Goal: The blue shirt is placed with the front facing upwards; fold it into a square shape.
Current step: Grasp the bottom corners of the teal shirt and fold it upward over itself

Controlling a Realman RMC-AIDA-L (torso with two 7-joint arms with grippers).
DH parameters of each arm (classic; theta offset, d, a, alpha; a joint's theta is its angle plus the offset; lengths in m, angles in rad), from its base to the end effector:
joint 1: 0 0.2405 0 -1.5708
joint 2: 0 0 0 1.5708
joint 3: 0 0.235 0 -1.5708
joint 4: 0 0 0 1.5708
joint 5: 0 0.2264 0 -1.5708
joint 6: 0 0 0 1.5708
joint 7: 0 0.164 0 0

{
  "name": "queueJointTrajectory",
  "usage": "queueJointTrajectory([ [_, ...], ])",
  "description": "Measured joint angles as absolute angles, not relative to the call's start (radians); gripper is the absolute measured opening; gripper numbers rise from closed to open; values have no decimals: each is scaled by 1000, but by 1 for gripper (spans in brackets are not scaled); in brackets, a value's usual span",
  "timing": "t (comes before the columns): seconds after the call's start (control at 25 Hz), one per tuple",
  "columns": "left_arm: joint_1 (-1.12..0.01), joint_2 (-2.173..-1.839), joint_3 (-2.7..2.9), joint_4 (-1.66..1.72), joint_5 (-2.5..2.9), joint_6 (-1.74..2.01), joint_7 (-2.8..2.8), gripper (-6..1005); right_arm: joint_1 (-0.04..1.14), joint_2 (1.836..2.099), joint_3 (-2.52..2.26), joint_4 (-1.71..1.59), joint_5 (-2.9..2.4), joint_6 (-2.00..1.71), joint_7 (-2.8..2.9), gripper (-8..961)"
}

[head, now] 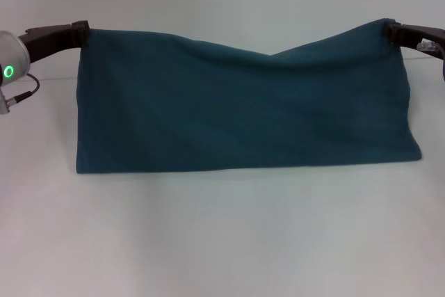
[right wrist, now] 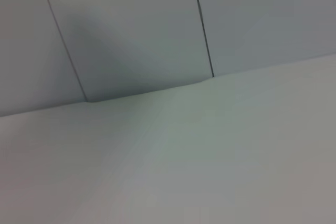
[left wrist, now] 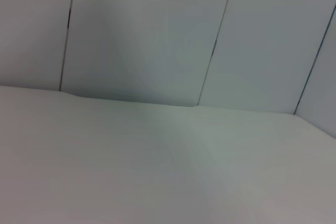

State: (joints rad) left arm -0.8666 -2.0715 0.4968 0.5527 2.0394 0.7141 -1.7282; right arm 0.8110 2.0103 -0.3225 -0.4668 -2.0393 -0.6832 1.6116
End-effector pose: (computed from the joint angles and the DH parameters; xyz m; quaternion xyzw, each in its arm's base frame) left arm -0.2260 0.5012 0.0423 -0.7790 -0.3886 -0.2387 0.4302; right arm 0.2900 0.4864 0.0715 -0.7299 0.4268 0.2295 0.4821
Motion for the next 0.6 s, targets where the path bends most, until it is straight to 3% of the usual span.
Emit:
queueJointTrajectory([
  [0.12,-871,-2079,498,539,2022,687,-1701,1,817,2010,-330,-448,-2030,-649,1599,71],
  [0.36,-883,-2128,499,525,1984,583,-1591,0,833,2021,-339,-416,-1983,-594,1492,129],
  [0.56,-891,-2136,497,509,1978,508,-1589,119,840,2031,-350,-413,-1924,-511,1458,178],
  [0.6,-889,-2138,497,509,1969,499,-1589,190,841,2031,-351,-415,-1919,-500,1455,187],
])
